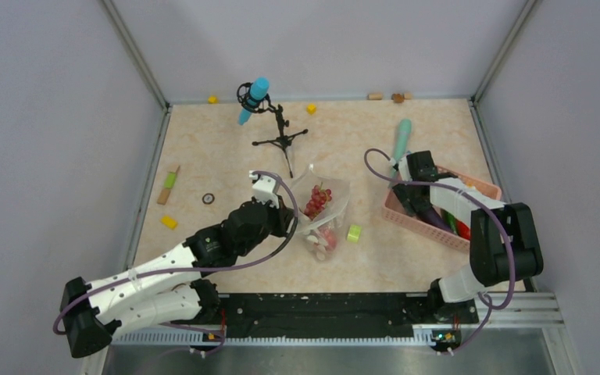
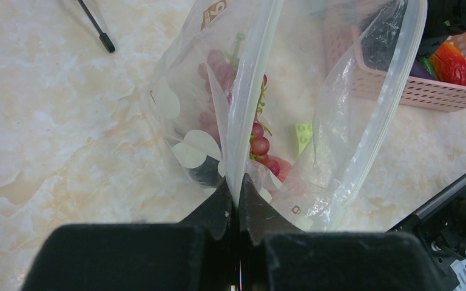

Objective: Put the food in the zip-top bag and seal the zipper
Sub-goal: Pick up the fake vegetable from the bin, then place the fake vegetable in the zipper food storage bag.

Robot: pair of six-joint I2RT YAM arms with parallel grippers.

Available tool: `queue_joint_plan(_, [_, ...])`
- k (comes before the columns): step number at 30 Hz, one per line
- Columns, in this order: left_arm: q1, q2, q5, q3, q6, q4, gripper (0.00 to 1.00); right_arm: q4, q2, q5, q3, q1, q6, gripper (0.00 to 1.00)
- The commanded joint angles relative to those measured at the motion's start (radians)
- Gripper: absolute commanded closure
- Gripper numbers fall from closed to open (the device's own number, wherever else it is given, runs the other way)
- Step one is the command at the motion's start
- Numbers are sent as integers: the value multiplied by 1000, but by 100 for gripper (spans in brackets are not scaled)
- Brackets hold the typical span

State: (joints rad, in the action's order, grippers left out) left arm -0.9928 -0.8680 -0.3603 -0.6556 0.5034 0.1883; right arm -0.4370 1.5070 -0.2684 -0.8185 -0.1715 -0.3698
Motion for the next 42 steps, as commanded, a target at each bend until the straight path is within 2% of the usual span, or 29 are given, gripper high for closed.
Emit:
queue_joint_plan(1, [2, 5, -1, 0, 3, -30, 100, 74, 15, -9, 37, 15, 26, 36])
queue_joint_plan(6, [2, 1, 17, 1, 9, -33, 100, 112, -43, -47, 40, 17, 41, 65])
queue_joint_plan(13, [2, -11, 64, -2, 17, -39, 100, 260, -197, -50, 75, 1, 19, 82])
queue_joint_plan(20, [3, 10, 104, -5, 34, -31, 100, 724, -388, -172, 193, -156, -156, 81])
queue_joint_plan(28, [2, 5, 105, 2, 47, -45, 100, 1085, -485, -182, 202, -420, -330, 82])
queue_joint_plan(31, [3, -3, 108, 1, 53, -48, 100, 1201, -506, -127, 197, -518, -340, 82])
queue_joint_plan(34, [3, -3, 111, 5, 61, -53, 100, 1205, -528, -3, 160, -600, -281, 80])
queue_joint_plan(38, [2, 0, 121, 15, 66, -72, 100, 1105, -553, 160, 77, -699, -155, 79])
queue_joint_plan(42, [2, 4, 124, 14, 65, -67, 100, 1082, -593, 334, 44, -750, -26, 79])
